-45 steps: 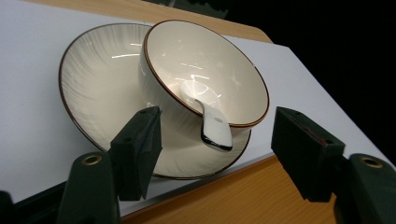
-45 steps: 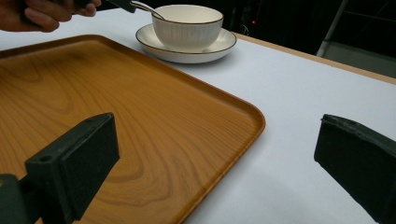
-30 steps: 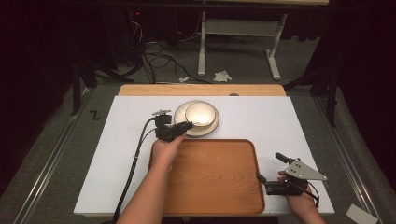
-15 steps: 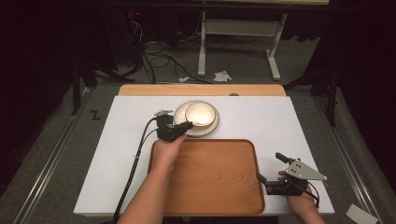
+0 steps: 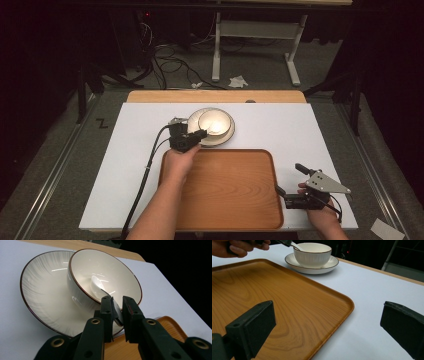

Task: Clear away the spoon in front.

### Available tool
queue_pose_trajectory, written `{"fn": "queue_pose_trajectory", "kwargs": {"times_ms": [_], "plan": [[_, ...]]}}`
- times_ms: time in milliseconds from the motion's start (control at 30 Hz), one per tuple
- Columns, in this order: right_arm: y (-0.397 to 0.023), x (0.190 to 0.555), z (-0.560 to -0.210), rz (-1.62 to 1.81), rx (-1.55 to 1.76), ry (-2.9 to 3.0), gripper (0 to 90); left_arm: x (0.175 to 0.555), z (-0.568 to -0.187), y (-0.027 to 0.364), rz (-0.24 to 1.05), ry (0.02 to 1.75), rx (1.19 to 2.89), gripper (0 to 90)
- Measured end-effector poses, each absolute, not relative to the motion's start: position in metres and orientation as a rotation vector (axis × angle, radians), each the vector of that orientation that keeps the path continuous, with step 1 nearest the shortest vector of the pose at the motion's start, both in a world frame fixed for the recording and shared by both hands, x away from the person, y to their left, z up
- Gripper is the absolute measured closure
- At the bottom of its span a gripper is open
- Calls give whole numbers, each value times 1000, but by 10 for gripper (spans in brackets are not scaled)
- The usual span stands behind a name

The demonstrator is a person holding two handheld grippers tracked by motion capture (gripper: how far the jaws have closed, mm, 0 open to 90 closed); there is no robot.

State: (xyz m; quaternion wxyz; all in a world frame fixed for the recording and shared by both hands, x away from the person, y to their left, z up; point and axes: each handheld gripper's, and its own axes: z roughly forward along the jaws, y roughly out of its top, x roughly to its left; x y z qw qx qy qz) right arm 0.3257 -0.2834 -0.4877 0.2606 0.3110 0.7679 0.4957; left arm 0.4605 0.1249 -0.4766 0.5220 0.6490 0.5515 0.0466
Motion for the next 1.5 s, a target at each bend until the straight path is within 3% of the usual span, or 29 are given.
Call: {"fn": "queue_pose_trajectory", "kwargs": {"times_ms": [67,667,1500], "plan": [[-283,326,-488,1343,841,2080,9,460,-475,124,121,1314,1563,855],[-284,325,-487,1353,849,2072,9,459,-472,118,180,1288,1590,858],[-284,326,-488,1349,855,2071,9,426,-438,126,422,1089,1671,858]]}}
